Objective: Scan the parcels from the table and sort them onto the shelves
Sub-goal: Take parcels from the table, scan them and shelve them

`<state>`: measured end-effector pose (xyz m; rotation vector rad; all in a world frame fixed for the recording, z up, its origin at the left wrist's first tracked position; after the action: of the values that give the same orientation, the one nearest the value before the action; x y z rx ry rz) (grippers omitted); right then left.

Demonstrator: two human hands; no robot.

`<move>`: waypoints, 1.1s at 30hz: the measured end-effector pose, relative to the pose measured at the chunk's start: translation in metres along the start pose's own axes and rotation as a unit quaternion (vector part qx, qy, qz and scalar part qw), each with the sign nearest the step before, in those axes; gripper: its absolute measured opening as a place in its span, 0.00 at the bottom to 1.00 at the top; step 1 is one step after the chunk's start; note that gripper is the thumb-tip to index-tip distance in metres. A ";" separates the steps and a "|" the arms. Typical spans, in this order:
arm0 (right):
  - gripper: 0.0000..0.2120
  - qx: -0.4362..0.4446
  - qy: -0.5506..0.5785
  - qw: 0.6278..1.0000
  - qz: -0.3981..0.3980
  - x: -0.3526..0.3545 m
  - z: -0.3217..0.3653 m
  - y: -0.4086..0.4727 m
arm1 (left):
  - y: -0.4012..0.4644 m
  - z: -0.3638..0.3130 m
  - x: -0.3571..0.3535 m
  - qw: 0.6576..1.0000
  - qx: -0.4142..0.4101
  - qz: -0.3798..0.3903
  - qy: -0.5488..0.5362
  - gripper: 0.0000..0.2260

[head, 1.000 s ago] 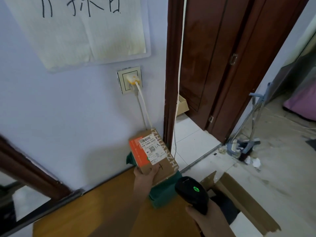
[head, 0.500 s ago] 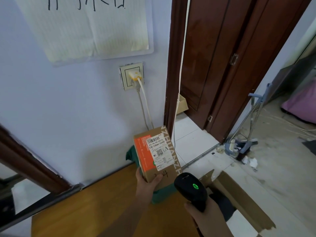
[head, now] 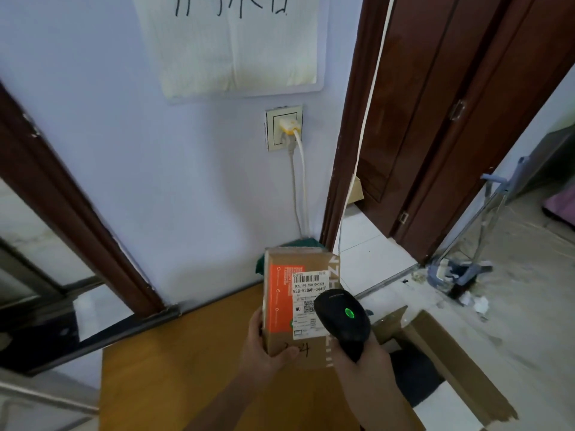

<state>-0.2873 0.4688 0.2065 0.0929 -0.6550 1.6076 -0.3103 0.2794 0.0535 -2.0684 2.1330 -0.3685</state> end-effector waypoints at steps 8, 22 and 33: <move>0.05 0.009 0.001 1.000 0.024 -0.021 0.010 -0.023 | -0.033 0.007 0.020 0.999 -0.035 -0.029 0.012 0.50; 0.06 0.038 -0.027 0.999 0.012 -0.043 0.024 -0.066 | -0.079 0.022 0.047 0.999 -0.020 -0.047 0.008 0.53; 0.06 0.064 -0.069 0.994 0.055 -0.086 0.021 -0.098 | -0.134 0.050 0.092 0.996 0.016 -0.090 -0.016 0.63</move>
<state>-0.1877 0.3832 0.2219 0.2678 -0.6733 1.7604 -0.1715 0.1813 0.0488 -2.2380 1.9161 -0.3853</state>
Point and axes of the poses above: each hand's wrist, its own y-axis towards the middle knuckle, its own x-axis out of the back of the hand, z = x × y, the point moved 3 cm from there along y, towards the middle knuckle, and after that the axes turned 8 degrees about z, right-handed, at the moved point
